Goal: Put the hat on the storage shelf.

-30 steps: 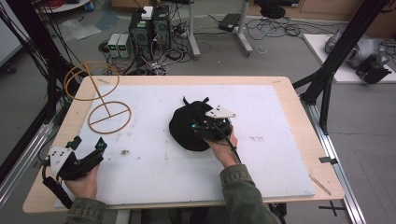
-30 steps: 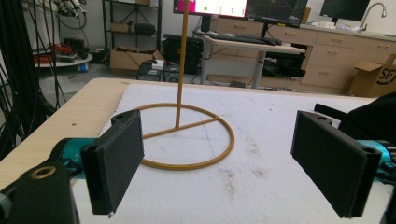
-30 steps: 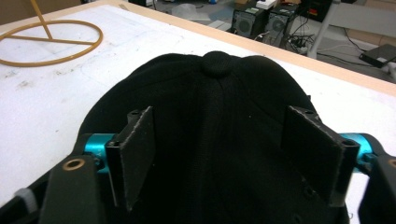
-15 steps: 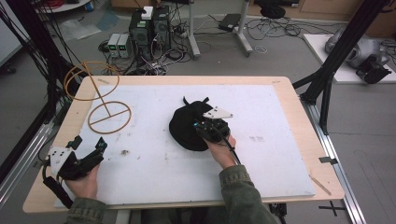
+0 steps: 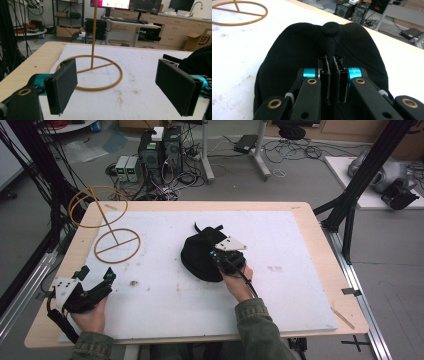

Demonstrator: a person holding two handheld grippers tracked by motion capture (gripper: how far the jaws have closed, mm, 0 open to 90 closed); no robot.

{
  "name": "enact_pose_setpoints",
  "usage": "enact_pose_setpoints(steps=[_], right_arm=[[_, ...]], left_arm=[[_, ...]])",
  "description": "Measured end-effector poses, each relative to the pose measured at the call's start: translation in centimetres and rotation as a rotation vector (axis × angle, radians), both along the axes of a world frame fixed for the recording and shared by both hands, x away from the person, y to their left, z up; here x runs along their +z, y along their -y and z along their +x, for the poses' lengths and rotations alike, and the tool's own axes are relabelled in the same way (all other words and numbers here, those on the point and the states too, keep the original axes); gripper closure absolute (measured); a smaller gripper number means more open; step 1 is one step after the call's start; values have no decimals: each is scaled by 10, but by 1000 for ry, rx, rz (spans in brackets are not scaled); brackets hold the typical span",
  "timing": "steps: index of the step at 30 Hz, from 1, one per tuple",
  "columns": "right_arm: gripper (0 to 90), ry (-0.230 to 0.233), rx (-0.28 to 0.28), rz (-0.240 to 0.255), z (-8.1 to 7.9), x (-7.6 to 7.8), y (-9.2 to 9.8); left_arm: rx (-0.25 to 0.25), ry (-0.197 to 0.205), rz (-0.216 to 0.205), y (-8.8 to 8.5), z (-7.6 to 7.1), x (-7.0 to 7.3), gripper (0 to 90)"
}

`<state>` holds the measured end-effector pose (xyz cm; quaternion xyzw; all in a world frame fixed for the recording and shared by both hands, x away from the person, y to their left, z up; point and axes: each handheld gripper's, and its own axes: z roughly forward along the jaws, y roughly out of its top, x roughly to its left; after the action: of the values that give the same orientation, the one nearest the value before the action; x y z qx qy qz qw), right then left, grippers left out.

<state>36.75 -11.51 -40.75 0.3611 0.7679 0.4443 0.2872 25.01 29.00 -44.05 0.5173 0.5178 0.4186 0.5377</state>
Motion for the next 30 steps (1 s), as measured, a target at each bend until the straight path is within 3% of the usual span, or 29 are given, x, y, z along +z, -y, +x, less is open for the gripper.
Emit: enact_pose_setpoints(steps=[8, 11, 12, 13, 18, 21, 24, 28, 30], right_arm=[[861, 41, -17, 65, -4, 9, 7], [861, 76, -31, 142, -6, 19, 13], [861, 76, -31, 142, -6, 19, 13], [861, 89, -33, 181, -7, 24, 16], [861, 127, -40, 251, -10, 33, 20], [860, 179, -21, 309, -13, 42, 21], [860, 199, -10, 351, -13, 48, 21], [860, 227, 7, 383, -14, 55, 19], [859, 262, 14, 395, -16, 59, 17]], left_arm=[[-4, -4, 5, 1, 1, 0, 180], [-7, -7, 5, 2, 1, 0, 180], [-9, -10, 8, 2, 1, 0, 180], [-8, -9, 8, 2, 1, 0, 180], [-12, -9, 8, 3, 1, 0, 180], [-12, -9, 8, 3, 1, 0, 180], [-11, -9, 7, 2, 1, 0, 180], [-10, -8, 6, 2, 1, 0, 180], [-12, -9, 3, 2, 1, 0, 180]])
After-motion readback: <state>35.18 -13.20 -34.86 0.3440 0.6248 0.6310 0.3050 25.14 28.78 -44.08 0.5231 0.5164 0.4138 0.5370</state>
